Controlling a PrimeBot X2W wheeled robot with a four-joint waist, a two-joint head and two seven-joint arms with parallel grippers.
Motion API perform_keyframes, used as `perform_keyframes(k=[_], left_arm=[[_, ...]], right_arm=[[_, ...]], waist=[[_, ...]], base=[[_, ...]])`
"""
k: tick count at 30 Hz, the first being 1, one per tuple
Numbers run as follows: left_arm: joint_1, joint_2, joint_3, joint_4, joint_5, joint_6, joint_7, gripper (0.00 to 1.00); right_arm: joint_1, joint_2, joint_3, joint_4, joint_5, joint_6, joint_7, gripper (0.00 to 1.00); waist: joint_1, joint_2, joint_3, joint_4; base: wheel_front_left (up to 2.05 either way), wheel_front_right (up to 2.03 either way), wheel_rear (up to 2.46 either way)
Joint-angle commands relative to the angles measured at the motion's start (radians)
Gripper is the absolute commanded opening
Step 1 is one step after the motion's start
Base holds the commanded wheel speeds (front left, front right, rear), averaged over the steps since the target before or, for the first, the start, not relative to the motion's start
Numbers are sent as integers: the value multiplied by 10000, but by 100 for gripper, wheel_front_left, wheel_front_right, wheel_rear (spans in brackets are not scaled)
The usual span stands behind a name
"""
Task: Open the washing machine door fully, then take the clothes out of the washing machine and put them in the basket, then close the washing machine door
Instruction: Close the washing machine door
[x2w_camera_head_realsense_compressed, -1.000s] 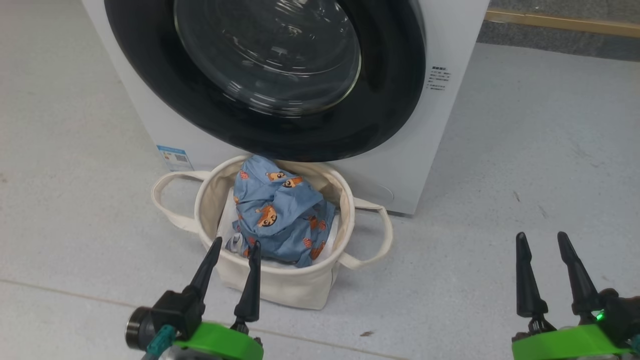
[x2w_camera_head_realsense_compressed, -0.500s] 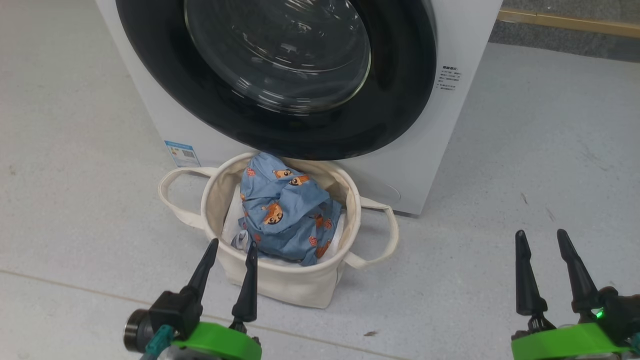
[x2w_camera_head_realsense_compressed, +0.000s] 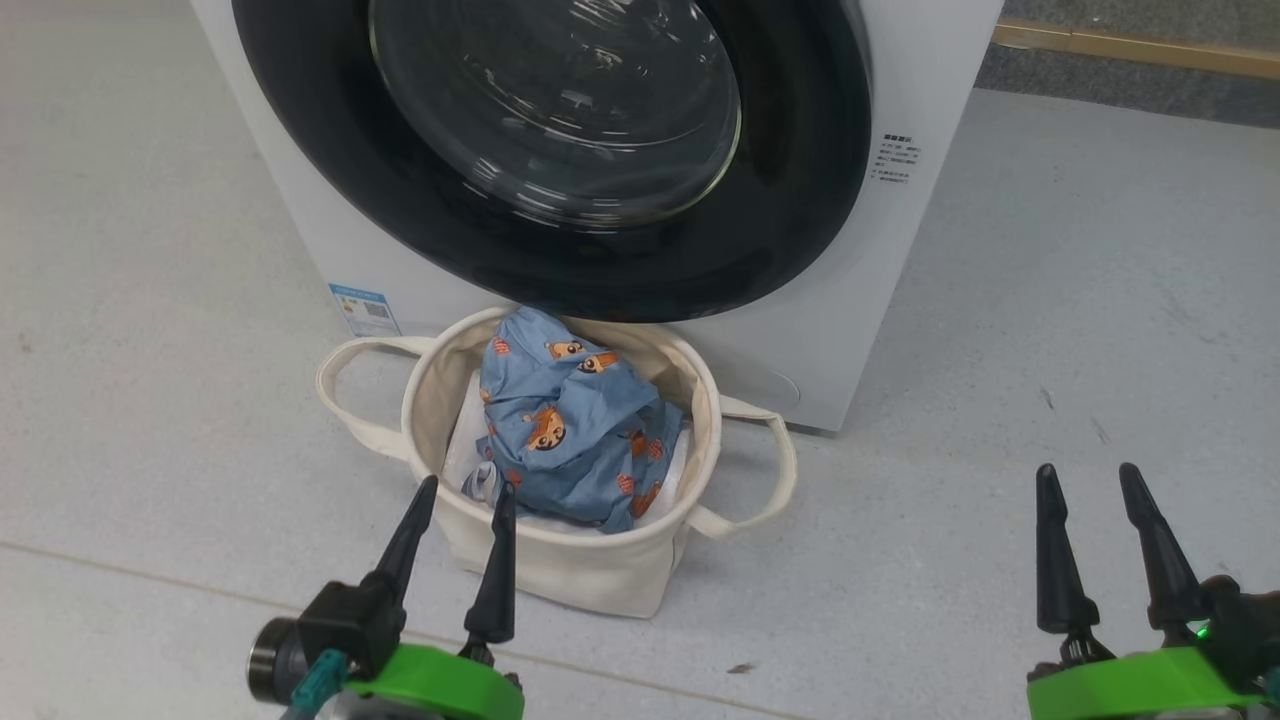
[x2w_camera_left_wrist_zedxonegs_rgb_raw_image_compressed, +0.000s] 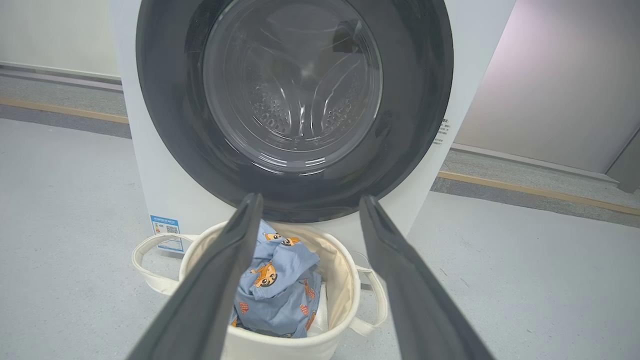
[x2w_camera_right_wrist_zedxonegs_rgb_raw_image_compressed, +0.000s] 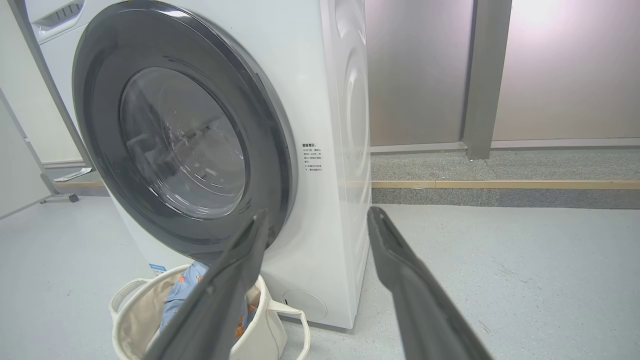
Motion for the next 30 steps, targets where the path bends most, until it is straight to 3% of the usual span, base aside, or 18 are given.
perform_keyframes(k=[1, 30], left_arm=[[-194, 64, 284, -358, 21, 61, -120, 100], [-233, 64, 159, -307, 12, 130, -120, 100]], right_arm=[[-372, -78, 186, -288, 5, -2, -46, 100], [-490, -78, -108, -195, 307, -2, -46, 100]], waist=[[0, -1, 1, -1], [0, -1, 50, 15]], base=[[0, 0, 0], [0, 0, 0]])
